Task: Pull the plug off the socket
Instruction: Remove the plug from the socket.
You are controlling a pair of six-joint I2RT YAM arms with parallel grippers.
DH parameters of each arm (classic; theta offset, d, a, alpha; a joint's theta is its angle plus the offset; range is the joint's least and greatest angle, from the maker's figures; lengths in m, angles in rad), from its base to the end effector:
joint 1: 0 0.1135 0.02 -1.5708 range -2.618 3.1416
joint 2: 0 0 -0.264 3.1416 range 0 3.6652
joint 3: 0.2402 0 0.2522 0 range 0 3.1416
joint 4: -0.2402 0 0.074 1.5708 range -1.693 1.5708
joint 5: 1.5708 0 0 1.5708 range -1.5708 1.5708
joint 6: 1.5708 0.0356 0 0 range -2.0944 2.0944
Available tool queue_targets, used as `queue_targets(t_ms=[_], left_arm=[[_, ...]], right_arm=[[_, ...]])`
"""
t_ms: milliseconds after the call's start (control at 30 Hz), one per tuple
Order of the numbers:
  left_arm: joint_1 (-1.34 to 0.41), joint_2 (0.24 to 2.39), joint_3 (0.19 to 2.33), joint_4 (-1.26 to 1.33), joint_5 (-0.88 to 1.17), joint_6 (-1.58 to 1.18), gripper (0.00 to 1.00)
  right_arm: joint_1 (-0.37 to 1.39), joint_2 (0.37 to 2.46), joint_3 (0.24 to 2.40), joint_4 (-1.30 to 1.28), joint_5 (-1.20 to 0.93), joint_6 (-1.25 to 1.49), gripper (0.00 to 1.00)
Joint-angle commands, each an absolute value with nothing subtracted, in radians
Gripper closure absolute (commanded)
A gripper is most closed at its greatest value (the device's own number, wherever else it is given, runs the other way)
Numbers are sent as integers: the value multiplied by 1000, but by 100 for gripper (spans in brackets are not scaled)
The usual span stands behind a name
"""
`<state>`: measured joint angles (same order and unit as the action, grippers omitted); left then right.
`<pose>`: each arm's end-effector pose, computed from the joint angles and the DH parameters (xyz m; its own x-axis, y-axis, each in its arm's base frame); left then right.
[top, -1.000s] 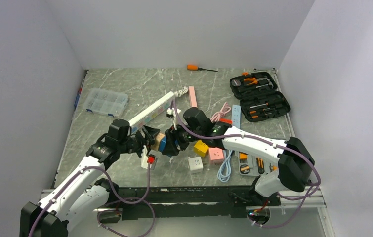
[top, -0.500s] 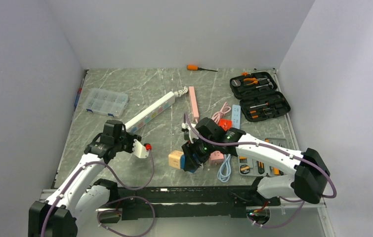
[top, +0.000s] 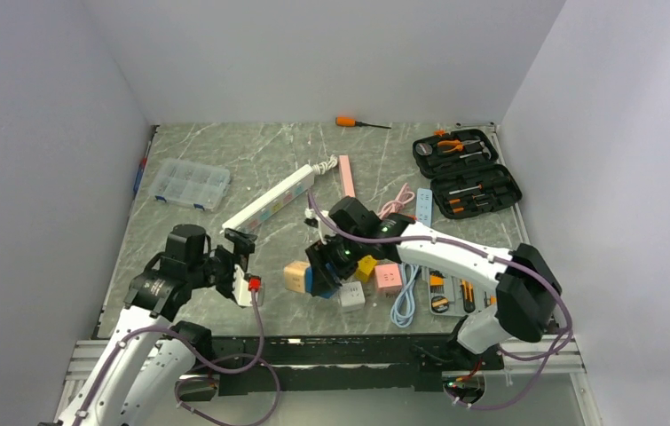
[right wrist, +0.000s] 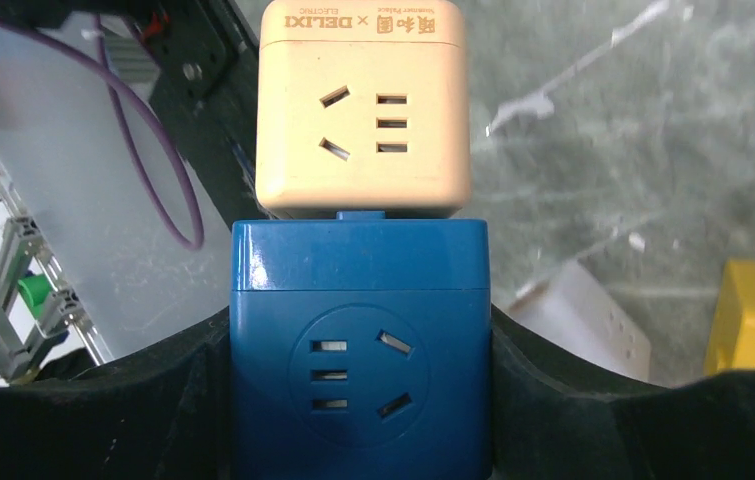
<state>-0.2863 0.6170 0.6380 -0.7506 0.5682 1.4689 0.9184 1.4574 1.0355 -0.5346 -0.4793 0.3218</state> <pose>0.1153 -0.0539 0.2620 0.5546 0.7108 -0.4327 0.6995 -0.1166 0.7051 0.1685 0.2476 0.2439 -0.7447 -0.5124 -0.4276 -0.6651 0.5160 0.5398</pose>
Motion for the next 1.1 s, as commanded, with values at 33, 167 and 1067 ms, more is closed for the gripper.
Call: queue_targets(t_ms=[33,167,1067], left_arm=[[-350,621,612,-844,663,1455,1],[-363,619,586,-757,643,1407,1],[-403,551,562,-648,698,1409,39]], right_arm=[[943,1531,1222,-427,-526,325,100],[958,1580,1288,-413,-526,335,100],[1007,1701,1421,-340,-587,360,100]])
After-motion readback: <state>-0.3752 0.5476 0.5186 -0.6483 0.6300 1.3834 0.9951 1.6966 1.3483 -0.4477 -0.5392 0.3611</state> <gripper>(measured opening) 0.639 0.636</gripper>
